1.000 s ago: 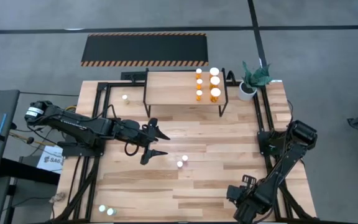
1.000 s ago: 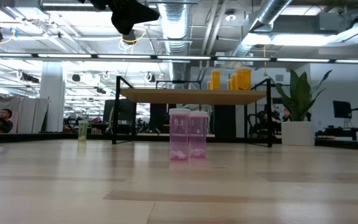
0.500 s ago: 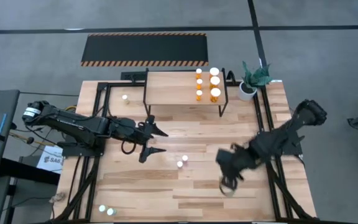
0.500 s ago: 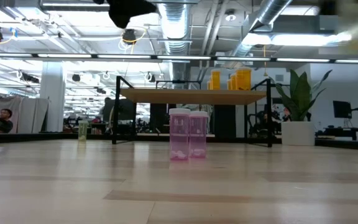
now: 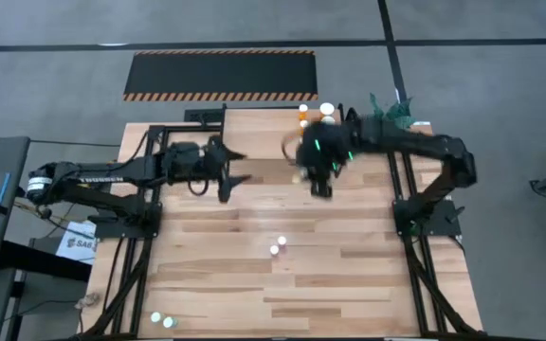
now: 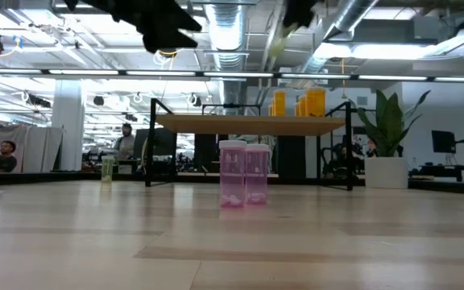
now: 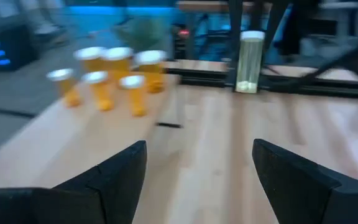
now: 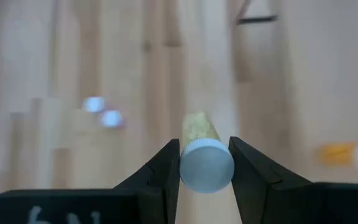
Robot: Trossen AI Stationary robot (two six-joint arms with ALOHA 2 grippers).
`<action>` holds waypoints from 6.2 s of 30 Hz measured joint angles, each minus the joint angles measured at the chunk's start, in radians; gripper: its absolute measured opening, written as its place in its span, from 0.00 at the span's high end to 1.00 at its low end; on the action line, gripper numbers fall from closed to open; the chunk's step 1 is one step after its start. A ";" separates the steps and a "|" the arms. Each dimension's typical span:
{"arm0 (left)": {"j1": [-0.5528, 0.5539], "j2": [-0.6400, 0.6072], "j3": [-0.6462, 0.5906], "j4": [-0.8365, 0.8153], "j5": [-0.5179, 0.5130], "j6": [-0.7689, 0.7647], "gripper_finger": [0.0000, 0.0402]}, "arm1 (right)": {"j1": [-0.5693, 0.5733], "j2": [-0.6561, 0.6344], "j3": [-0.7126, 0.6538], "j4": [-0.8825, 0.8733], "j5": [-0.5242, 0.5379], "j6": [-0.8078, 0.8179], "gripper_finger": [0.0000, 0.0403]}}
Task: Pick and place medicine bottles onto shelf by color
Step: Put the right small yellow pill bottle on the shelf
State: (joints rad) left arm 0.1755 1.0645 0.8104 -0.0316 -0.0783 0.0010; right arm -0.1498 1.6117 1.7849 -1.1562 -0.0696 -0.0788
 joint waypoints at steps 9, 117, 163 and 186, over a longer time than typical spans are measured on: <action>0.168 0.000 0.000 0.079 -0.006 -0.105 0.30 | -0.272 0.305 0.404 -0.158 -0.040 -0.394 0.68; 0.236 0.575 0.174 0.333 0.386 0.083 1.00 | -0.330 -0.206 0.251 -0.385 0.043 -0.227 0.84; 0.391 0.640 0.200 0.466 0.350 0.123 1.00 | -0.338 -0.197 0.252 -0.299 0.044 -0.237 0.84; 0.412 0.732 0.343 0.350 0.432 0.209 1.00 | -0.337 -0.197 0.252 -0.261 0.044 -0.180 0.84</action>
State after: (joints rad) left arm 0.5876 1.7966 1.1535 0.3187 0.3537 0.2096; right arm -0.4870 1.4143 2.0369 -1.4177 -0.0257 -0.2588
